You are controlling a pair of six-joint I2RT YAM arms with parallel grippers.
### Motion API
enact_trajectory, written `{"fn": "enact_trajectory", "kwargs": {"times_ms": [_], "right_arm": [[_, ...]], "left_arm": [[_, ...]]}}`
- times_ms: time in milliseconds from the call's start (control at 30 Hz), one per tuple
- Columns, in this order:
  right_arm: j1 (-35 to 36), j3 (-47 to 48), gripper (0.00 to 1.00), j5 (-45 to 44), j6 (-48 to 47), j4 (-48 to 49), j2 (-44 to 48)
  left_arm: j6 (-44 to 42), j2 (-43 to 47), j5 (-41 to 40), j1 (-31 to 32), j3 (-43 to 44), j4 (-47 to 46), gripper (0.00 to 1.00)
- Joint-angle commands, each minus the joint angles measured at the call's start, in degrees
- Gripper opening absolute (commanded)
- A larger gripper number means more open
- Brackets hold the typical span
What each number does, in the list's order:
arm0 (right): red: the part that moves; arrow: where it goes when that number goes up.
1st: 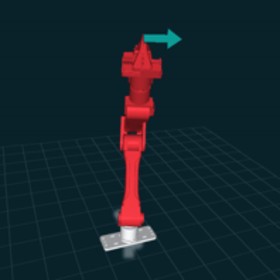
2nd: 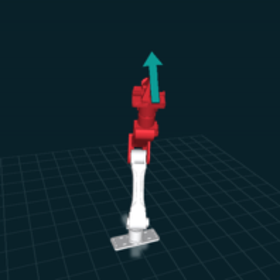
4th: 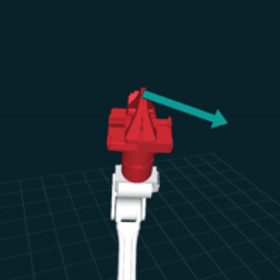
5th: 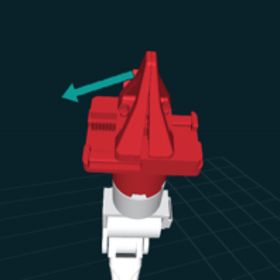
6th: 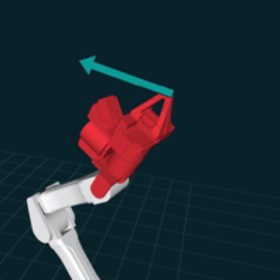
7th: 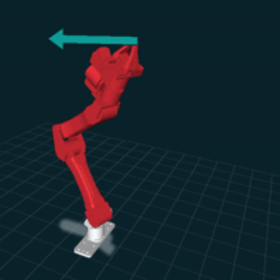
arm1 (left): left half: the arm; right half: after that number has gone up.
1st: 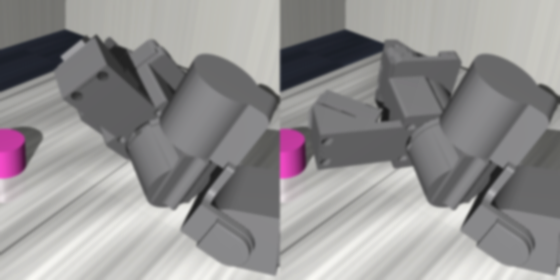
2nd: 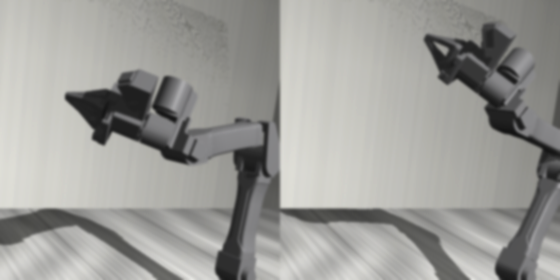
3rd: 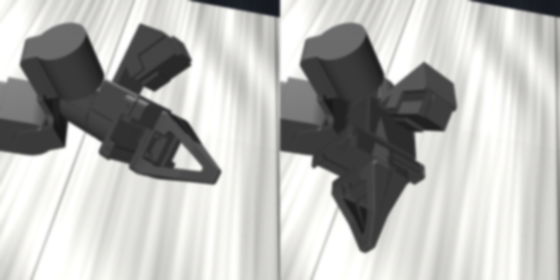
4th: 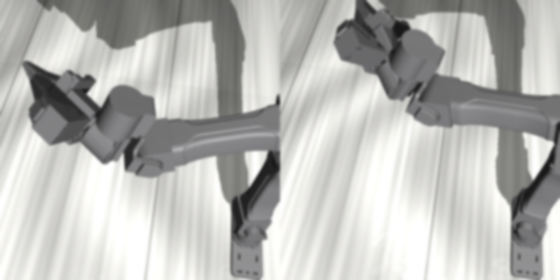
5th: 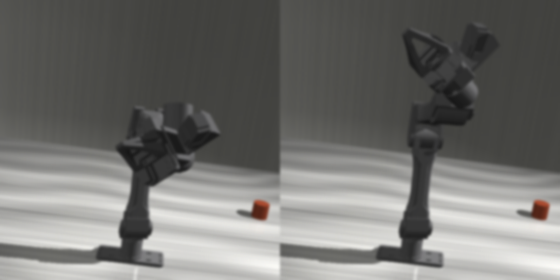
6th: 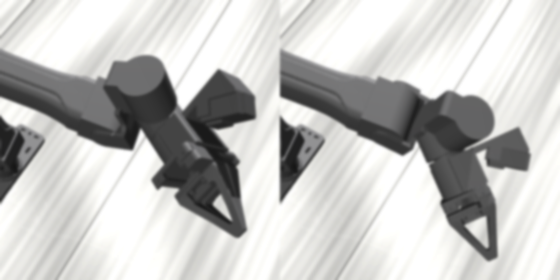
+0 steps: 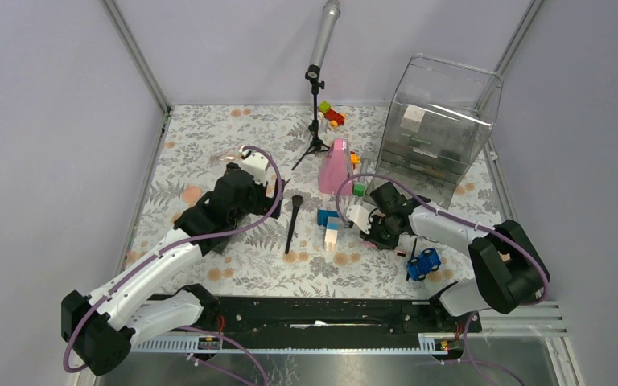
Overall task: Organize the makeup
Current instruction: Pick up the makeup from the center of the board.
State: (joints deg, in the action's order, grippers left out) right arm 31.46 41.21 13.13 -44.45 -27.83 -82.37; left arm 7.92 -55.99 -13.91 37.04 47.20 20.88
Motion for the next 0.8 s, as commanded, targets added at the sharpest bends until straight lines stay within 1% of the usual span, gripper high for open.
{"fn": "enact_trajectory", "kwargs": {"times_ms": [0,67,133,200,233,333,400,600,767], "right_arm": [[0.4,1.8,0.16,4.0,2.8,1.0,-1.9],[0.4,3.1,0.14,4.7,6.7,2.0,-3.0],[0.4,4.9,0.1,4.7,11.0,2.1,-4.7],[0.4,6.5,0.02,3.0,15.2,2.3,-6.6],[0.4,7.3,0.0,2.1,17.0,2.2,-7.6],[0.4,8.4,0.0,0.1,20.6,2.1,-9.5],[0.5,8.4,0.0,0.0,21.1,2.5,-9.3],[0.4,7.3,0.0,-2.6,23.6,5.4,-3.5],[0.4,6.7,0.0,-9.2,24.5,6.8,2.0]], "left_arm": [[-0.5,0.6,0.1,-0.3,-0.2,-1.8,0.99],[-0.5,0.6,0.0,-0.3,-0.2,-1.8,0.99],[-0.5,0.6,0.0,-0.3,-0.2,-1.8,0.99],[-0.5,0.6,0.0,-0.3,-0.2,-1.8,0.99],[-0.5,0.6,0.0,-0.3,-0.2,-1.8,0.99],[-0.5,0.5,0.0,-0.3,-0.2,-1.8,0.99],[-0.5,0.5,0.1,-0.3,-0.2,-1.8,0.99],[-0.5,0.5,0.1,-0.3,-0.2,-1.8,0.99],[-0.5,0.5,0.0,-0.3,-0.2,-1.8,0.99]]}}
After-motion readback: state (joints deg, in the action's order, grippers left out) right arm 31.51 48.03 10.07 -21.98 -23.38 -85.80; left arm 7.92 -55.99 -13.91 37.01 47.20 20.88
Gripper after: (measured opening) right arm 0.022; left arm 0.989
